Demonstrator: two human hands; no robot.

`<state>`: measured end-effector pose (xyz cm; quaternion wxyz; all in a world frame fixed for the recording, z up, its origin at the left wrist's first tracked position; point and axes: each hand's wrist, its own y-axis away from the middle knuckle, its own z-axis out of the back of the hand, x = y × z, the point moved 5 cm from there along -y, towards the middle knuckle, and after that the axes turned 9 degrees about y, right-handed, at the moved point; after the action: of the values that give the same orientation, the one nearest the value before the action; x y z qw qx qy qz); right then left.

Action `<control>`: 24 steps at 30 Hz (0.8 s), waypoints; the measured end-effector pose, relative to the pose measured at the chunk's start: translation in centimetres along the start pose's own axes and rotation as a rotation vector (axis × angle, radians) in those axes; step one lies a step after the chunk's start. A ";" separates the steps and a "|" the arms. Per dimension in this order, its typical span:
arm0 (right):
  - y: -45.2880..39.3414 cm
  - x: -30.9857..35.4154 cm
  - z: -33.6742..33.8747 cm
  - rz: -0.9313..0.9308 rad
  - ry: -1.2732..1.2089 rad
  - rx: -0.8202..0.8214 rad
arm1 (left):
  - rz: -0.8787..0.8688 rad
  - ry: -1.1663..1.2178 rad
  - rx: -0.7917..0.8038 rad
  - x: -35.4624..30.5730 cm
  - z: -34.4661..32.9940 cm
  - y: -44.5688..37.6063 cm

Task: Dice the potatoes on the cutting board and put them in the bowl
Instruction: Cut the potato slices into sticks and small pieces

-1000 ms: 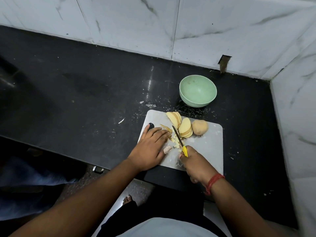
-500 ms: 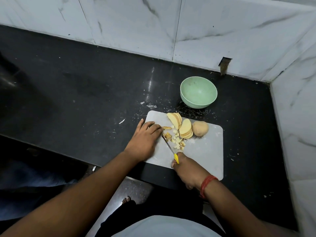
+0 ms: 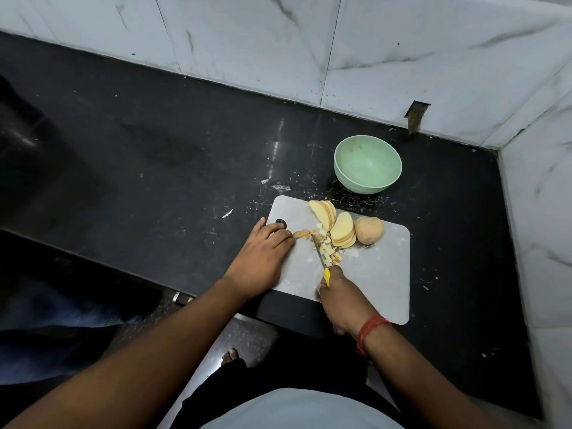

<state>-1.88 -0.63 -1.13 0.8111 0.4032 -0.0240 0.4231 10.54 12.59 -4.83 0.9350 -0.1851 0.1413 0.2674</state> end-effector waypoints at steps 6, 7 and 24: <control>0.3 0.3 0.2 0.035 0.002 -0.026 | 0.011 0.007 -0.045 -0.3 0.3 1.1; 0.3 0.5 0.1 0.039 0.006 -0.019 | 0.016 0.011 -0.053 -0.4 0.3 1.2; 0.4 1.1 -0.1 0.014 0.066 -0.026 | 0.053 0.071 0.044 -0.6 0.1 1.6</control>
<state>-1.51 0.28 -0.53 0.8136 0.3783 -0.0052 0.4414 9.15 13.58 -4.97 0.9258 -0.1700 0.1854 0.2822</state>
